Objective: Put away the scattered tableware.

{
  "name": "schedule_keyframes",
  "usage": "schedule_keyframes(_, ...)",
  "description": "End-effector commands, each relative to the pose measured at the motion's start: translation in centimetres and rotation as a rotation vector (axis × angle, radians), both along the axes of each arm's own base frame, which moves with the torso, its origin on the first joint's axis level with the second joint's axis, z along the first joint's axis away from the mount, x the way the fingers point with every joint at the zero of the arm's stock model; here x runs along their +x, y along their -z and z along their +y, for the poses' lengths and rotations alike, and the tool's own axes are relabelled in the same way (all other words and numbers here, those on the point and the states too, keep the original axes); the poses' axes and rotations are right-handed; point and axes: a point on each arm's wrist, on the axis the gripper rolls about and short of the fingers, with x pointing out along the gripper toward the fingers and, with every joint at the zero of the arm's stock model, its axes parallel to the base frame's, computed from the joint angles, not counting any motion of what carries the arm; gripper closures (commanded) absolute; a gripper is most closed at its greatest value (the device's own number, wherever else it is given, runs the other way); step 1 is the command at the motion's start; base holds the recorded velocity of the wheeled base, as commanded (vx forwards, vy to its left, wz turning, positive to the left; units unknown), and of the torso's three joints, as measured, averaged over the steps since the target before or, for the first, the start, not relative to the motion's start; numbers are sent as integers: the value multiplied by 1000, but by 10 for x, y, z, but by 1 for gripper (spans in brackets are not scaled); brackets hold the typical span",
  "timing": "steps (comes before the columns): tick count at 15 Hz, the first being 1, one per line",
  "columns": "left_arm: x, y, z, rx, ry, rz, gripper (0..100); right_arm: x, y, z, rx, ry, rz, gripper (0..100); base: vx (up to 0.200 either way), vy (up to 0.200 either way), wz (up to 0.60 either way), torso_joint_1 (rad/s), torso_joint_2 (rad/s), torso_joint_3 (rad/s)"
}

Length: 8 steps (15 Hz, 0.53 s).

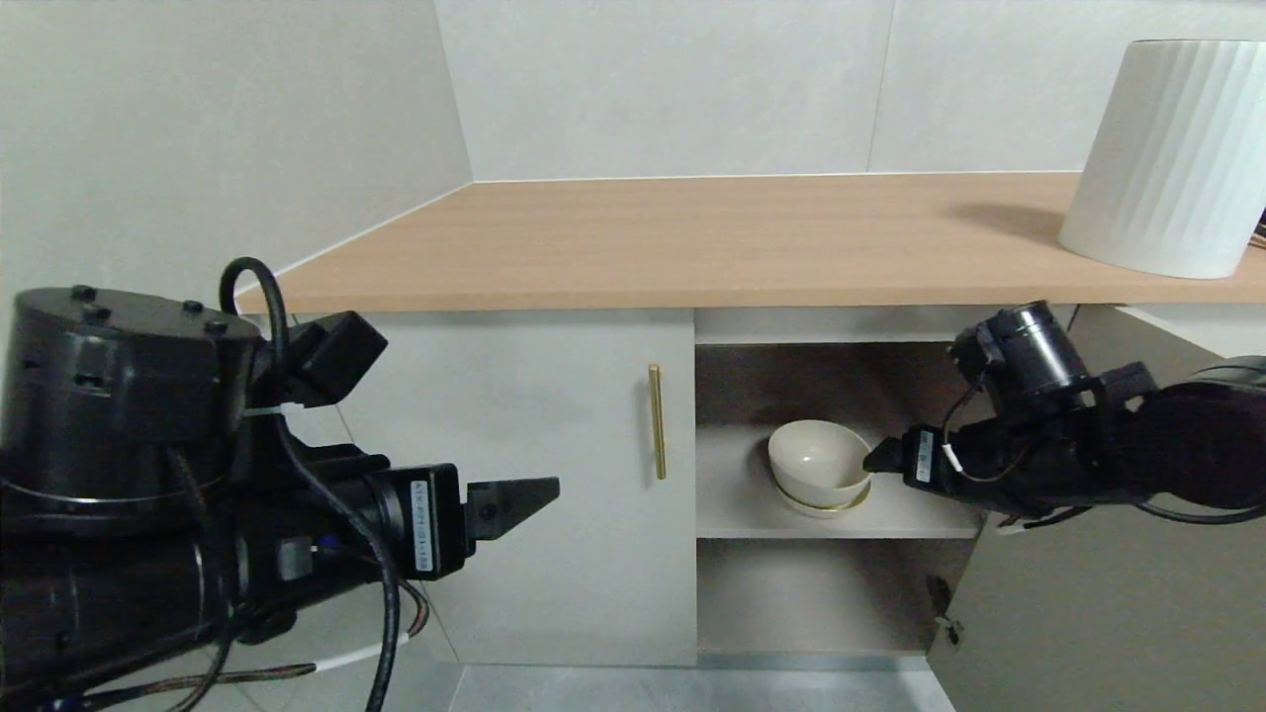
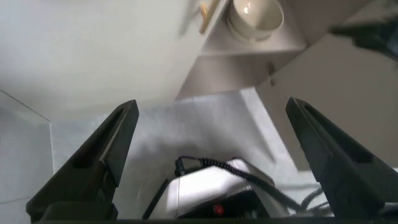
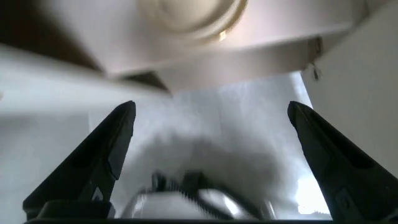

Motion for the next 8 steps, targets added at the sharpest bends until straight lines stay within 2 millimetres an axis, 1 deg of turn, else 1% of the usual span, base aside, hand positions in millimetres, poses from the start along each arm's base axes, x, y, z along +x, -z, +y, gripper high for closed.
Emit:
schedule_keyframes(1,-7,-11,24,-33,-85,-51,0,-66,-48,-8,40,-95,-80,0,0,0,0,0,0,0)
schedule_keyframes(2,-13,-9,29,-36,-85,-53,0,-80,-54,-6,39,-131,-78,0,0,0,0,0,0,0)
schedule_keyframes(3,-14,-8,31,-36,-90,-52,0,-84,-55,-6,39,-138,-78,0,0,0,0,0,0,0)
schedule_keyframes(4,-17,-4,37,-24,-106,-43,0,-100,-59,-8,44,-169,-77,0,0,0,0,0,0,0)
schedule_keyframes(5,-23,2,42,-13,-114,-36,0,-113,-51,-11,33,-194,-58,0,0,0,0,0,0,0)
schedule_keyframes(6,-29,4,45,-13,-105,-40,0,-118,-54,-15,36,-190,-76,0,0,0,0,0,0,0)
schedule_keyframes(8,-28,4,45,-2,-99,-40,0,-124,-57,-19,43,-190,-88,0,0,0,0,0,0,0)
